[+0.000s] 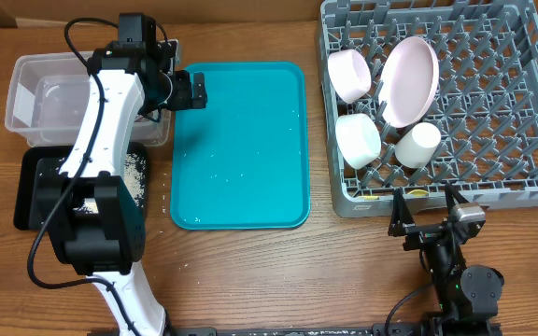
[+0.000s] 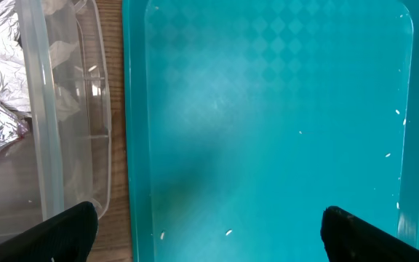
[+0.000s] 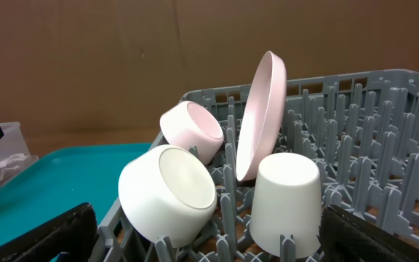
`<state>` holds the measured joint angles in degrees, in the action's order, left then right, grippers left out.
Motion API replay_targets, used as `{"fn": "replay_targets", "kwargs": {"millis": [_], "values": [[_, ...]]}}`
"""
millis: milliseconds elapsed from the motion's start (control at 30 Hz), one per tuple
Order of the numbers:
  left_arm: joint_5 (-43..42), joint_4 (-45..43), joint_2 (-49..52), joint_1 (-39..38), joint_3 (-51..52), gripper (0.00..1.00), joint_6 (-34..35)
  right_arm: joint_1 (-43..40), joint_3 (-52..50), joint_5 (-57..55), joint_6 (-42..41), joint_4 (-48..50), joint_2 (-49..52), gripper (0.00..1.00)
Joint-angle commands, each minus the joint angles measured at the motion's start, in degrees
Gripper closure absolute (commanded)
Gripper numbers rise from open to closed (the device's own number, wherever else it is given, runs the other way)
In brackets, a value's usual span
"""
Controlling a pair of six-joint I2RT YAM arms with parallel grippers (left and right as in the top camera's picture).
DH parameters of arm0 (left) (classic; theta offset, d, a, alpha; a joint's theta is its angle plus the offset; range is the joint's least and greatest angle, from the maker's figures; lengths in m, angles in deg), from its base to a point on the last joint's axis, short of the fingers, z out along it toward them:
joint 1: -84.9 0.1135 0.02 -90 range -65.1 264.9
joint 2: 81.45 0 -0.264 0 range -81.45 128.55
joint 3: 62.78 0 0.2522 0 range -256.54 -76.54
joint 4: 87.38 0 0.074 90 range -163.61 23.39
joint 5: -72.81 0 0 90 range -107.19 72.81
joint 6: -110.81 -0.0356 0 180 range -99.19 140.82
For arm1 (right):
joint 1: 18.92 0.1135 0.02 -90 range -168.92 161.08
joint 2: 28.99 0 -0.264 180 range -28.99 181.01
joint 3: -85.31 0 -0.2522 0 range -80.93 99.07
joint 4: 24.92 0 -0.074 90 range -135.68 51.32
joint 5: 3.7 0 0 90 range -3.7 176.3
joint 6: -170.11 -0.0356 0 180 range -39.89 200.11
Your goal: Sort waste into correct bins and load items into the dishwasher
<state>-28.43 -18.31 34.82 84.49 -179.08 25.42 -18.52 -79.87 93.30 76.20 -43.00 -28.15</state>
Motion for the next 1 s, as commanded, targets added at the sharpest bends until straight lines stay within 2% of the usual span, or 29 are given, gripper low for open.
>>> {"fn": "replay_targets", "kwargs": {"millis": [0,133,200,533,633,833,967], "values": [[0.28,0.09,0.52,-0.39,-1.07,0.00,0.57,-0.15,-0.61,-0.79,-0.44,0.22,-0.68,0.00],[0.57,0.24,0.15,-0.39,-1.07,0.00,0.44,-0.15,-0.61,-0.79,-0.46,0.22,-0.68,0.00],[7.32,0.39,-2.10,-0.39,-1.07,0.00,-0.68,-0.15,-0.61,-0.79,-0.46,0.22,-0.68,0.00],[20.68,-0.22,-14.36,-5.73,-0.66,0.00,-1.53,-0.15,-0.61,-0.79,-0.46,0.22,-0.68,0.00],[16.59,-12.57,-22.01,-6.38,6.01,0.00,-4.68,-0.15,-0.61,-0.79,-0.46,0.22,-0.68,0.00],[11.82,-37.94,-35.04,-6.32,29.40,0.00,-6.10,-0.15,-0.61,-0.79,-0.46,0.22,-0.68,0.00],[11.78,-48.00,-43.39,-6.21,44.50,0.00,-6.10,-0.15,-0.61,-0.79,-0.46,0.22,-0.68,0.00]]}}
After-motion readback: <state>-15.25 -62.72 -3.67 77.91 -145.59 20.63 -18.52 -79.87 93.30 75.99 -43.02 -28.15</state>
